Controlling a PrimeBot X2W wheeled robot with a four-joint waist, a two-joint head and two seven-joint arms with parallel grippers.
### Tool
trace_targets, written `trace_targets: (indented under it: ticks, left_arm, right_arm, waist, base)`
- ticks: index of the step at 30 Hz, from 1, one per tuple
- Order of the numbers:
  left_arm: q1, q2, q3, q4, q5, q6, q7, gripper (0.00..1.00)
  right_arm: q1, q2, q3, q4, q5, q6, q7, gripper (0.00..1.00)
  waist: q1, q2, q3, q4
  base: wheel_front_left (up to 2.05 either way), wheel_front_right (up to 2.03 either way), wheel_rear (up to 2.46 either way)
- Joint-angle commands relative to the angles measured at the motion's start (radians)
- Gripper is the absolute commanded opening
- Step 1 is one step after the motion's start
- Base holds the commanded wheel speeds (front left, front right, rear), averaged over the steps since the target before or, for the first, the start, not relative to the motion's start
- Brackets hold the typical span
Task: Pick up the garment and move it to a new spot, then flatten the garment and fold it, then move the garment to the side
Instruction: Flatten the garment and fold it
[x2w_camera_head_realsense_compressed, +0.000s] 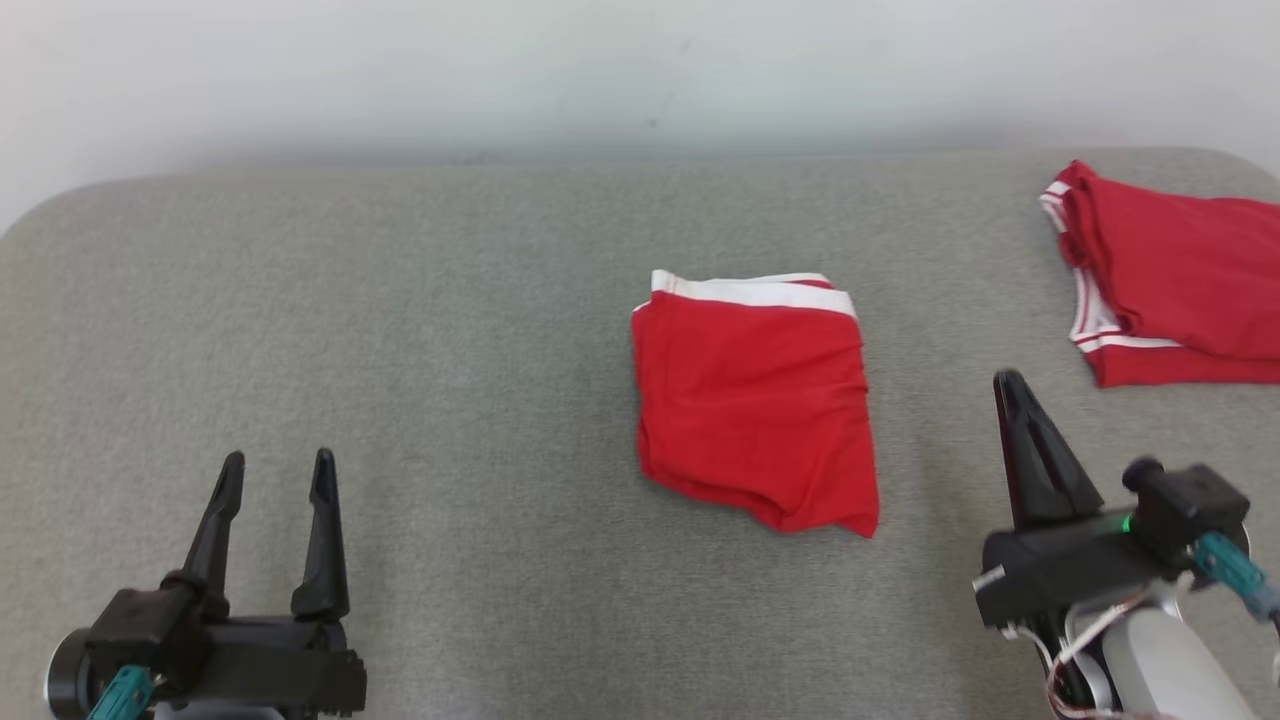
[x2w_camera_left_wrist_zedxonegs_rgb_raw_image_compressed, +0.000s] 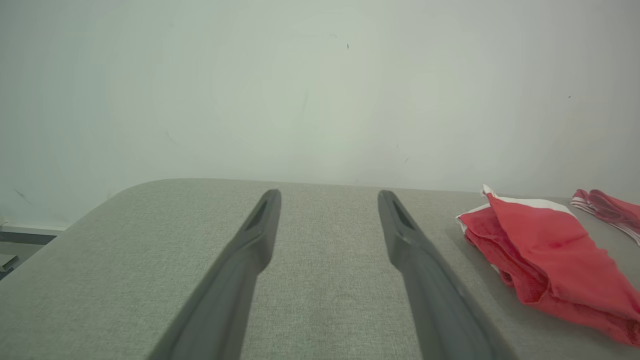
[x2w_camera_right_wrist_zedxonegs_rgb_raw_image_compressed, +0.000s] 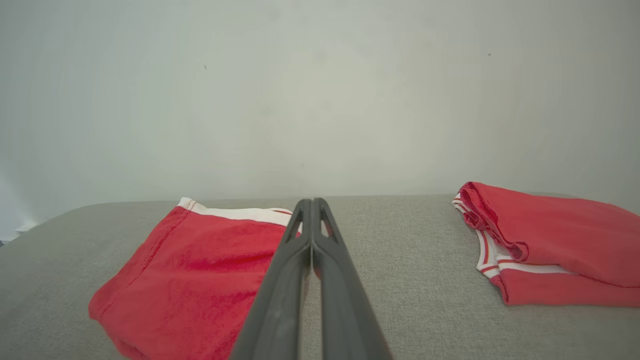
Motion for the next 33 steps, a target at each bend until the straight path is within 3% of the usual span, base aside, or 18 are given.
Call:
trace_targets:
  ticks: [1, 5, 8, 9, 10, 11, 33]
  left_arm:
    - [0.022, 0.005, 0.012, -0.006, 0.008, -0.003, 0.0, 1.0]
    - [0.048, 0.006, 0.028, -0.004, 0.012, -0.004, 0.0, 1.0]
    - [0.063, 0.005, 0.033, 0.003, 0.017, -0.005, 0.0, 1.0]
    - [0.068, 0.005, 0.033, 0.005, 0.02, -0.005, 0.0, 1.0]
    - [0.075, 0.005, 0.033, 0.006, 0.021, -0.005, 0.0, 1.0]
    - [0.083, 0.005, 0.032, 0.009, 0.021, -0.005, 0.0, 1.0]
    - [0.144, 0.012, 0.019, -0.011, 0.017, -0.005, 0.0, 1.0]
  right_arm:
    - [0.038, 0.001, -0.013, -0.017, -0.017, 0.002, -0.004, 0.0]
    - [0.1, 0.018, -0.034, -0.046, -0.041, 0.002, -0.004, 0.0]
    - [0.138, 0.031, -0.051, -0.063, -0.06, 0.002, -0.004, 0.47]
    - [0.152, 0.037, -0.058, -0.07, -0.064, 0.002, -0.004, 0.84]
    - [0.166, 0.042, -0.063, -0.077, -0.072, 0.002, -0.004, 0.97]
    - [0.179, 0.046, -0.067, -0.082, -0.08, 0.002, -0.004, 1.0]
    - [0.344, 0.124, -0.151, -0.153, -0.15, 0.002, 0.022, 1.0]
  waist:
    - [0.0, -0.0001, -0.028, -0.031]
    - [0.0, -0.0001, -0.046, -0.045]
    - [0.0, -0.0001, -0.06, -0.049]
    - [0.0, -0.0001, -0.066, -0.047]
    - [0.0, -0.0001, -0.071, -0.046]
    - [0.0, -0.0001, -0.077, -0.045]
    - [0.0, -0.0001, -0.119, -0.007]
  base:
    - [0.0, 0.0, 0.0]
    - [0.0, 0.0, 0.0]
    - [0.0, 0.0, 0.0]
    - [0.0, 0.0, 0.0]
    - [0.0, 0.0, 0.0]
    - [0.0, 0.0, 0.0]
    - [0.0, 0.0, 0.0]
